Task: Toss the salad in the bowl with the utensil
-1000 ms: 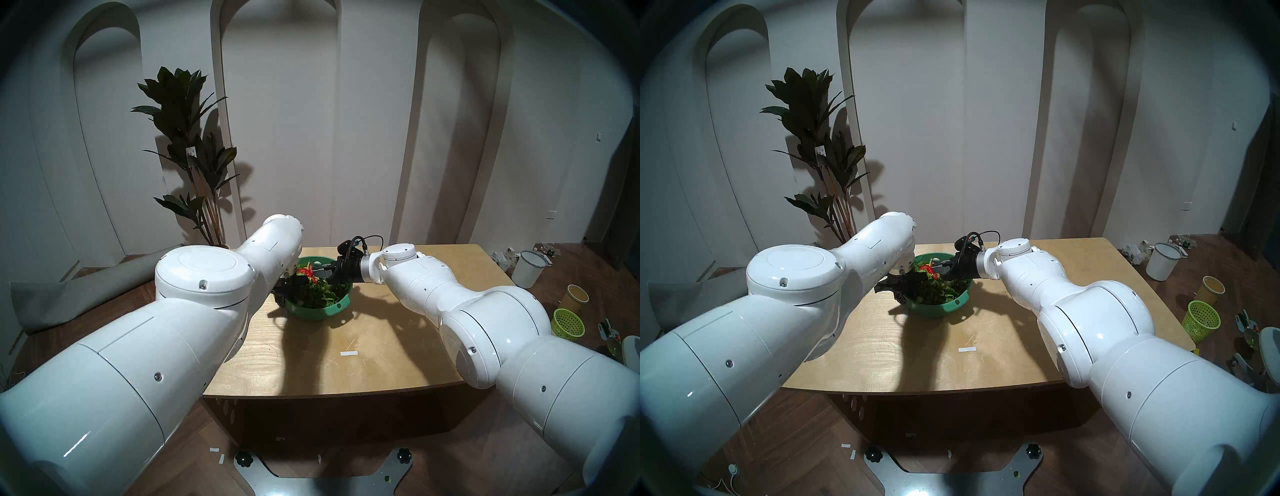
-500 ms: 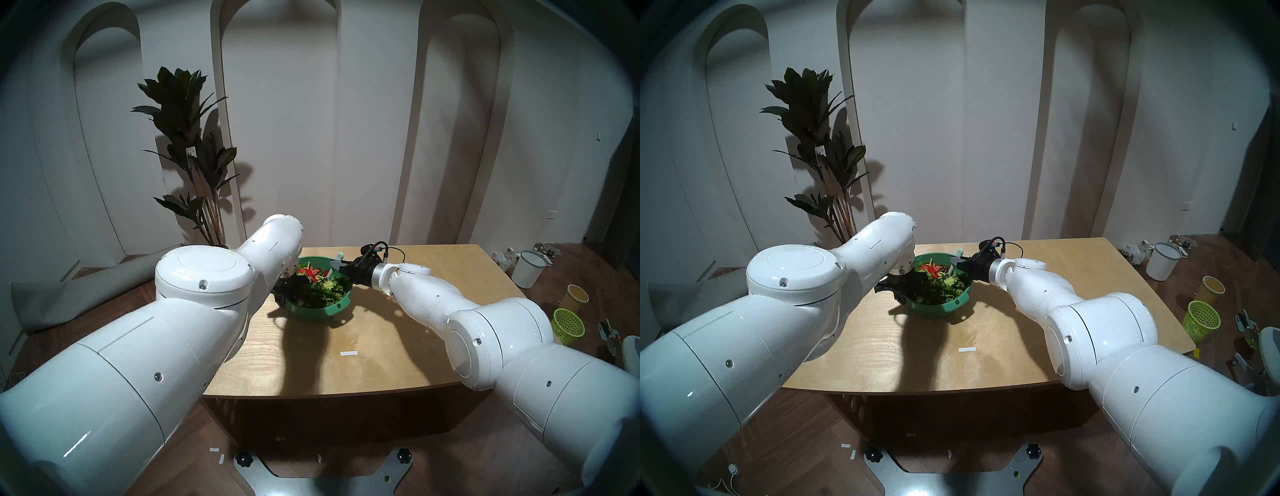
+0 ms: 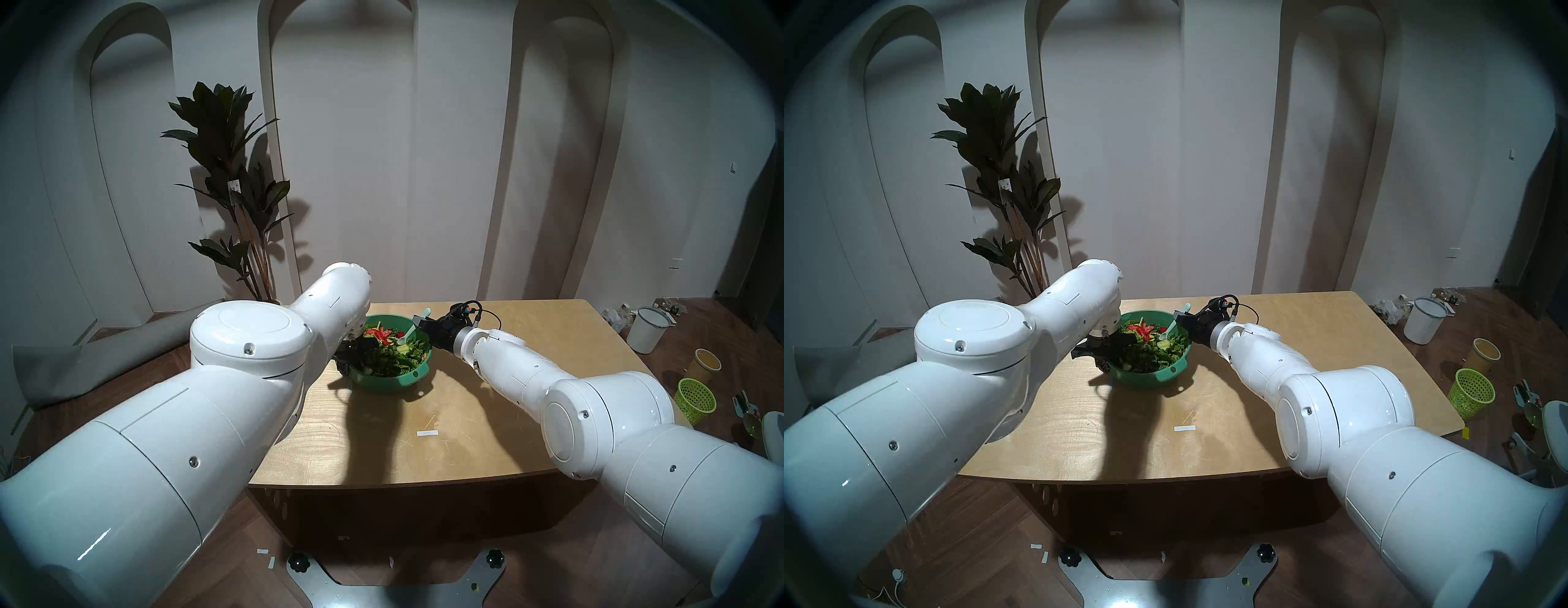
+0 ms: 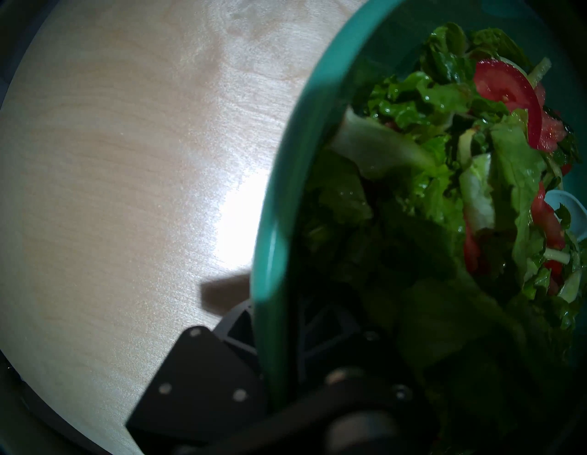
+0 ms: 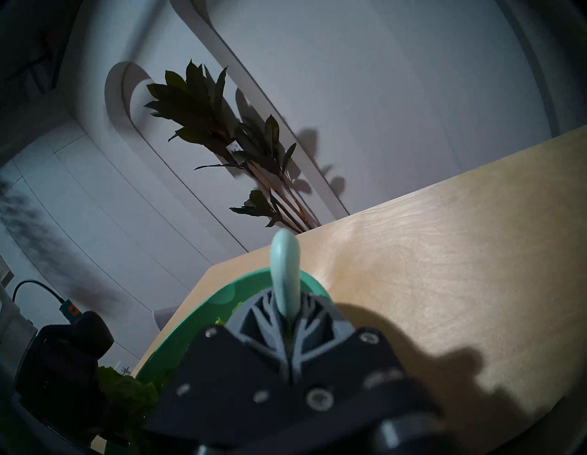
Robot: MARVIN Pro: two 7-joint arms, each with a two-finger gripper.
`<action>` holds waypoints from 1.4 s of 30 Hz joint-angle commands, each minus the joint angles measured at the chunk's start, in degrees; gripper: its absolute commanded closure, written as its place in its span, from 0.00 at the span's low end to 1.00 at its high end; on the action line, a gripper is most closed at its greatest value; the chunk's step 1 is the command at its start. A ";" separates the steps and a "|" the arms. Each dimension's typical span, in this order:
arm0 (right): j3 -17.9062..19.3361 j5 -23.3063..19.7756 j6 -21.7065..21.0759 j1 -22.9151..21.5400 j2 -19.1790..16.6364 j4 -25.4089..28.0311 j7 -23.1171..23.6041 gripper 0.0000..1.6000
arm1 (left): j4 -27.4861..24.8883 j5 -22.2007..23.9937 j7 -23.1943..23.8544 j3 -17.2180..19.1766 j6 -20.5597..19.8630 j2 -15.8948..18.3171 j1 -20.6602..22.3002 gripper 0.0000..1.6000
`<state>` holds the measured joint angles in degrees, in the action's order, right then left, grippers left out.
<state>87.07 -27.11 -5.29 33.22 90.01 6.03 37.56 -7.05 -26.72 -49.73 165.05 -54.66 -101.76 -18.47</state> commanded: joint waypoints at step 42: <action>-9.78 9.77 -0.96 -6.51 3.01 3.71 7.67 1.00 | 0.90 4.59 -1.25 -0.05 -0.34 0.33 -2.06 1.00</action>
<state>78.74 -18.81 -6.47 28.29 95.37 8.49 42.81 -6.57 -21.68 -49.75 165.05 -54.72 -99.85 -18.38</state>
